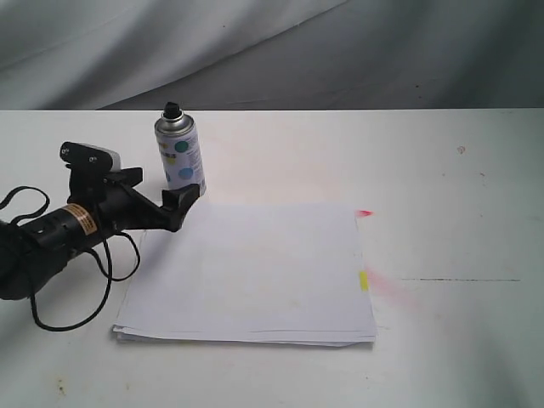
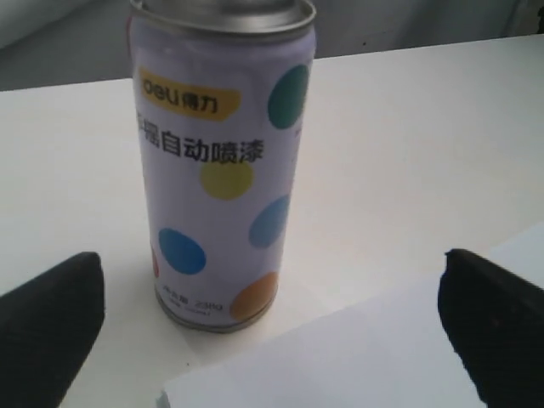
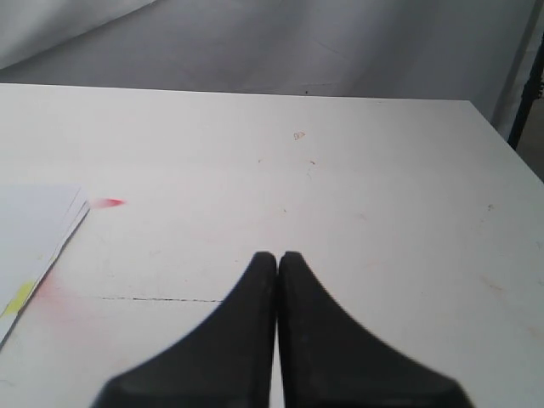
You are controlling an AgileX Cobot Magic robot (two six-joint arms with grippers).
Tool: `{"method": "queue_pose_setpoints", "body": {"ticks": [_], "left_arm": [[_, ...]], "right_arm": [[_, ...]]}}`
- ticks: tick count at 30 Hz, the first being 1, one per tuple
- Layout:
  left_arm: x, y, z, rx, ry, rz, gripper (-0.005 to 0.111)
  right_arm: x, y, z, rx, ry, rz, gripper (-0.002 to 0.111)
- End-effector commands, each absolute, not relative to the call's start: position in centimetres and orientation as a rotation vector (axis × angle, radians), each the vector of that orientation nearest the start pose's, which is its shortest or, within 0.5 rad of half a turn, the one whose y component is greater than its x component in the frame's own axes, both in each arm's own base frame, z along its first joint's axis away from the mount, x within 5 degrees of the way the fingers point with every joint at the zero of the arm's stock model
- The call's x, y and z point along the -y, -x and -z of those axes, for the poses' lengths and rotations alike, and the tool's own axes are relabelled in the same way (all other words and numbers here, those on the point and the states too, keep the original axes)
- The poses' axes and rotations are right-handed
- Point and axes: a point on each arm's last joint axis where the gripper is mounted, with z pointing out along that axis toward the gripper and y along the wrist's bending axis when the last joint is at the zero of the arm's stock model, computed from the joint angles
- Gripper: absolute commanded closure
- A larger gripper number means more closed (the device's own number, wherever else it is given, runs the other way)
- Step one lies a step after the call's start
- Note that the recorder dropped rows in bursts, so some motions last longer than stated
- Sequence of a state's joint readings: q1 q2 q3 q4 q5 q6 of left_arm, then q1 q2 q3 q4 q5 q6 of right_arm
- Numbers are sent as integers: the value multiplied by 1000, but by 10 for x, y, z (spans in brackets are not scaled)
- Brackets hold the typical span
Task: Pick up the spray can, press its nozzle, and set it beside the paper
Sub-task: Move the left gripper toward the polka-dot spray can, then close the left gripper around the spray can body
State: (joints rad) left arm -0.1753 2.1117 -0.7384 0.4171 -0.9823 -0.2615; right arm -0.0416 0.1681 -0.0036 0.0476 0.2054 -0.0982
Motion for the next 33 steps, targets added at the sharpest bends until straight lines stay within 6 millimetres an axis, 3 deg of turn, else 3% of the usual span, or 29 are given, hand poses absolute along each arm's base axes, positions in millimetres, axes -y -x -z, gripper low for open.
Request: {"method": "queue_pose_setpoints", "body": {"ticks": [1, 8, 21, 33], "left_arm": [[98, -350, -88, -1857, -408, 444, 4], [119, -367, -91, -1890, -403, 407, 4], [120, -399, -64, -1903, -258, 375, 4], [122, -411, -67, -1886, -252, 369, 4]], "right_arm": [[2, -67, -185, -1853, 0, 53, 108], [2, -67, -185, -1853, 0, 53, 108], [2, -67, -185, -1853, 0, 53, 108], [2, -67, -185, -1853, 0, 53, 108]]}}
